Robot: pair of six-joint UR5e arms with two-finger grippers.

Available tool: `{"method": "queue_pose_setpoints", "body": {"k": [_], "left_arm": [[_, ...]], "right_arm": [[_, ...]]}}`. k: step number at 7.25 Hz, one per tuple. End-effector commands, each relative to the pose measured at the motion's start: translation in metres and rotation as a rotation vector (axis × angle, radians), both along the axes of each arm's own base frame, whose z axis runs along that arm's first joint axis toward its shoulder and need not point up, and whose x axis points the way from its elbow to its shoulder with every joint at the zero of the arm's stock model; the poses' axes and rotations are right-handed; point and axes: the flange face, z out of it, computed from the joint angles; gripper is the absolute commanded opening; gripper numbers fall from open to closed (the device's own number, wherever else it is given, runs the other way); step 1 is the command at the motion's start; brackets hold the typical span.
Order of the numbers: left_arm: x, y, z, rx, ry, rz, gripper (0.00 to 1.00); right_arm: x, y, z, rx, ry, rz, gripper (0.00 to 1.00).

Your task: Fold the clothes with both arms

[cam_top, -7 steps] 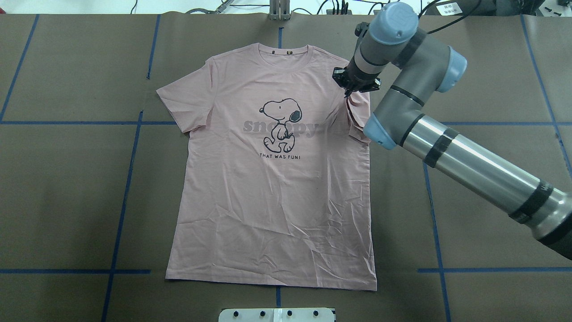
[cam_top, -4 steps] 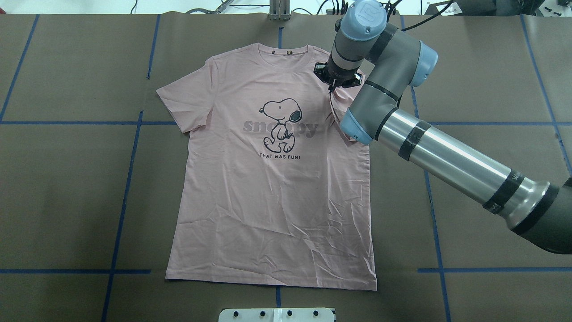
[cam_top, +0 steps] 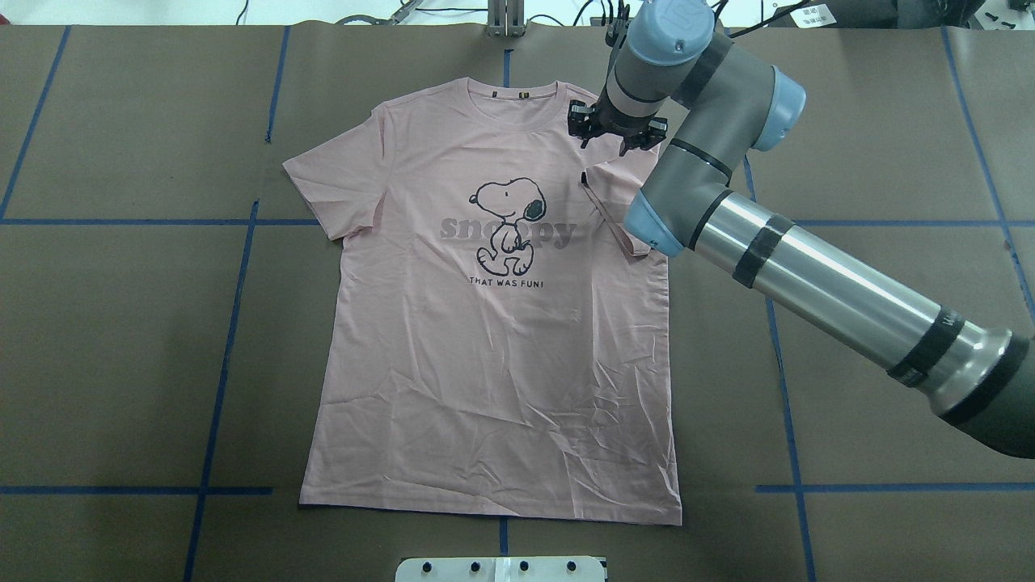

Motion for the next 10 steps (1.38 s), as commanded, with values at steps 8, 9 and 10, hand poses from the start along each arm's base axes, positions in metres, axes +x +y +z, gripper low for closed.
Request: {"method": "queue_pose_setpoints", "body": {"k": [8,9,10], "left_arm": [[0.307,-0.135,-0.054,-0.036,-0.160,-0.179,0.90],[0.319,-0.131,-0.055,-0.035,-0.161,-0.162,0.83],[0.323,-0.129,-0.055,-0.035,-0.161,-0.160,0.77]], "right_arm": [[0.161,0.128,0.072,0.003,-0.130,-0.056,1.00],[0.162,0.128,0.071,0.007,-0.132,-0.055,1.00],[0.161,0.128,0.072,0.005,-0.131,-0.056,1.00]]}}
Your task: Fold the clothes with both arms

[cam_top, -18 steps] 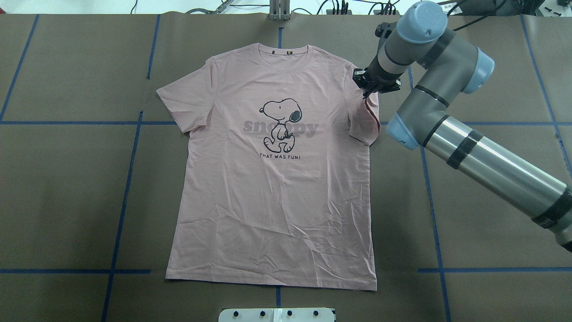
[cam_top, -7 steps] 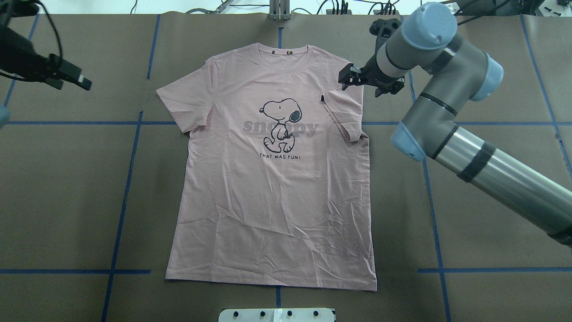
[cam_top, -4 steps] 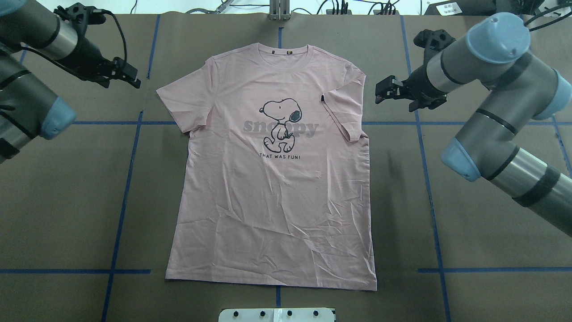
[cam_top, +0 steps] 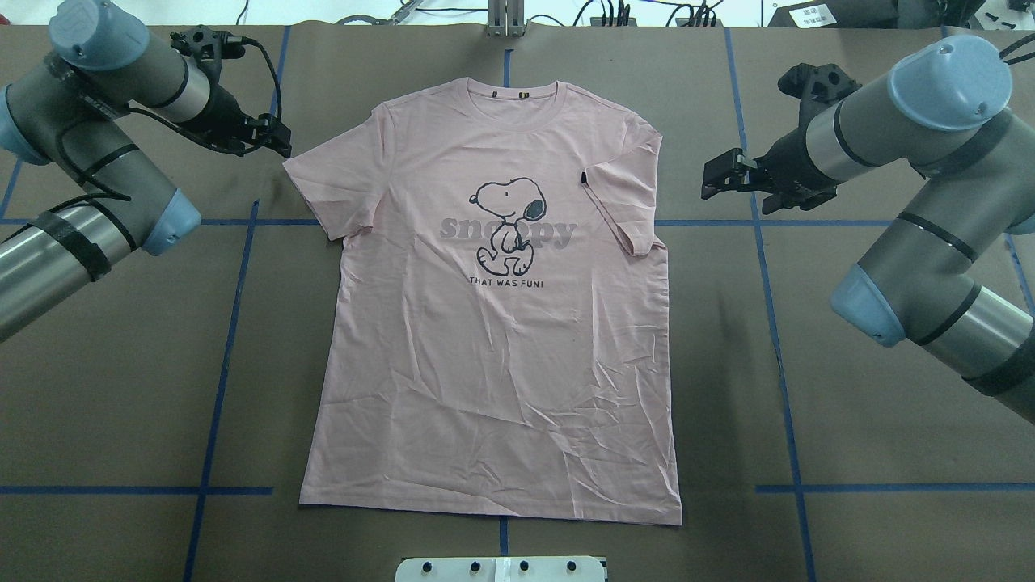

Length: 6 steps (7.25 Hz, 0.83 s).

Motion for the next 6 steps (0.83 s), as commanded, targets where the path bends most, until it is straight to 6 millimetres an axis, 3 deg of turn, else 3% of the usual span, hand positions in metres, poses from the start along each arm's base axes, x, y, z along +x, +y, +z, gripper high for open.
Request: {"method": "queue_pose_setpoints", "body": {"k": [1,6], "left_arm": [[0.012,0.001,0.004,-0.005,-0.008,0.008,0.74],[0.030,-0.005,0.003,0.004,-0.039,-0.006,0.61]], "right_arm": [[0.000,0.000,0.001,-0.001,0.002,0.001,1.00],[-0.003,-0.001,0.005,-0.006,0.010,0.003,1.00]]}}
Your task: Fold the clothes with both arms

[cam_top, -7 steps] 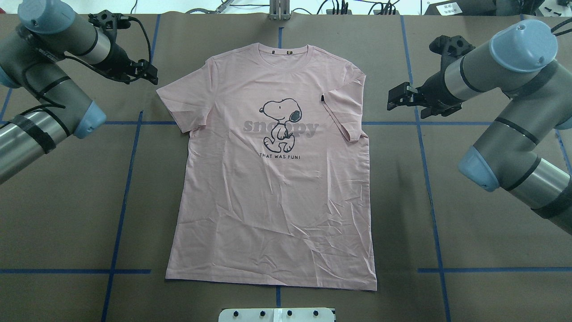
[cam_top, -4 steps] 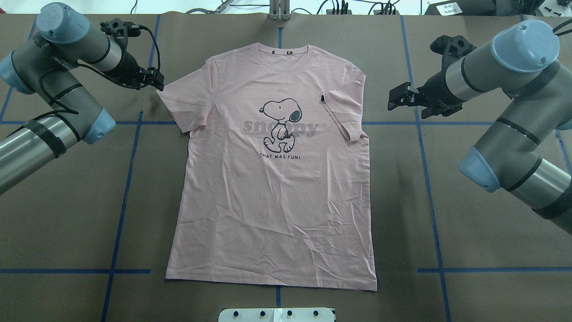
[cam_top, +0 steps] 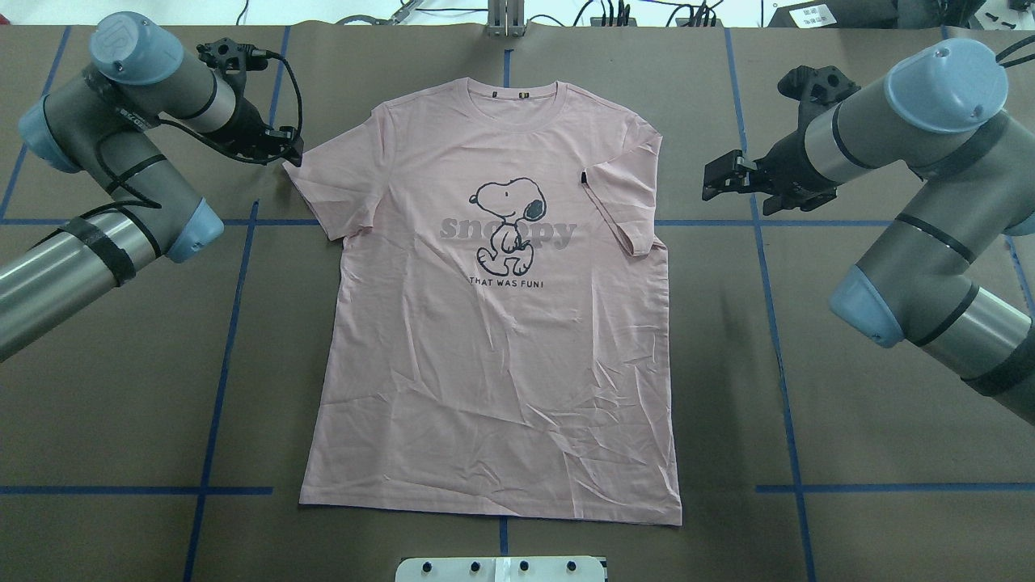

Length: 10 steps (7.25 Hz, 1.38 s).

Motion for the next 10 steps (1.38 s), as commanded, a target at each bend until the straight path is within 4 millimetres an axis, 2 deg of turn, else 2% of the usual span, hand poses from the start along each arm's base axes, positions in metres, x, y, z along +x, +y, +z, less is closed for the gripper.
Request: {"method": "queue_pose_setpoints", "body": {"k": [1,2,3,4,5,6,8,9,10], "left_arm": [[0.009,0.003,0.001,0.000,-0.006,0.007,0.58],[0.010,0.003,0.001,0.000,-0.005,0.010,0.34],[0.010,0.003,-0.001,0.000,-0.003,0.009,0.00],[0.010,0.003,-0.005,-0.001,0.002,0.005,0.00],[0.012,0.001,-0.023,-0.026,0.033,-0.026,0.00],[0.011,0.004,-0.058,-0.034,0.082,-0.056,0.00],[0.018,0.009,-0.107,-0.290,0.214,-0.245,0.00],[0.043,0.024,-0.120,-0.314,0.233,-0.239,0.00],[0.083,0.031,-0.141,-0.280,0.218,-0.193,0.00]], "right_arm": [[-0.001,0.000,0.000,-0.001,0.000,-0.001,1.00],[0.000,0.000,0.000,0.000,-0.001,-0.001,1.00],[-0.001,-0.001,-0.003,0.001,-0.004,0.002,1.00],[-0.001,0.000,-0.005,-0.002,-0.007,0.004,1.00],[-0.001,0.000,-0.006,-0.004,-0.009,0.008,1.00],[-0.001,-0.001,-0.006,-0.004,-0.009,0.008,1.00],[-0.007,-0.001,-0.012,0.001,-0.012,0.004,1.00],[-0.007,-0.001,-0.013,0.003,-0.015,0.004,1.00],[-0.008,-0.002,-0.011,0.000,-0.011,0.004,1.00]]}}
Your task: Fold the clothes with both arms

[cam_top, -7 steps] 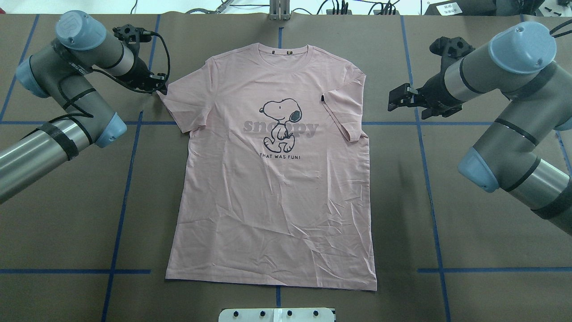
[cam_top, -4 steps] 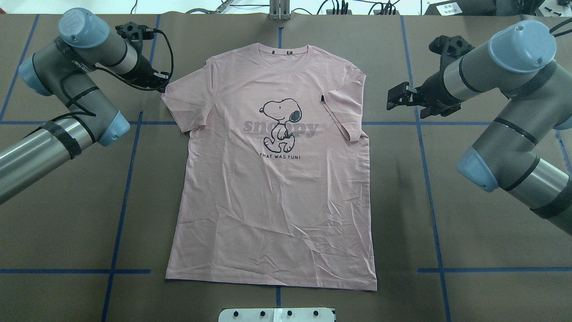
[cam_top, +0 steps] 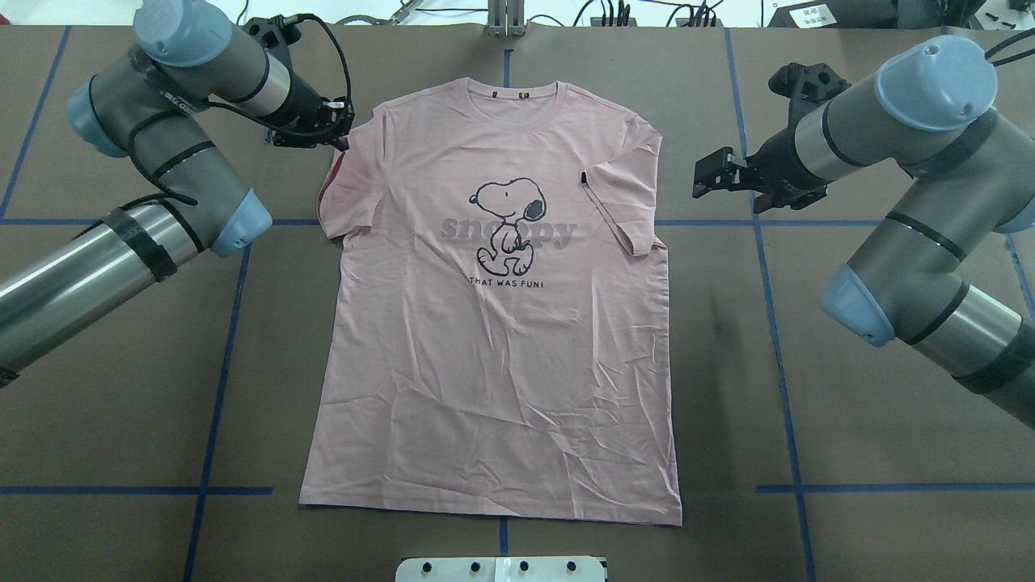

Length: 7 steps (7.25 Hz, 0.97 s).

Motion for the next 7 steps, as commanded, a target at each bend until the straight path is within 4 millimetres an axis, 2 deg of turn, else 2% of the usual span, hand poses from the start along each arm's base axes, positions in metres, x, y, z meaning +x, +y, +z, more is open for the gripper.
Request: {"method": "queue_pose_setpoints", "body": {"k": [1,2,7], "left_arm": [[0.053,0.006,-0.024,0.009,-0.020,-0.012,0.00],[0.059,-0.002,-0.036,0.017,-0.022,-0.023,0.00],[0.067,-0.017,-0.029,0.054,-0.013,-0.060,0.00]], "right_arm": [[-0.003,-0.003,0.002,-0.001,0.007,-0.002,1.00],[-0.003,-0.003,0.003,-0.001,0.008,-0.003,1.00],[-0.005,-0.004,0.005,-0.003,0.010,-0.004,1.00]]}}
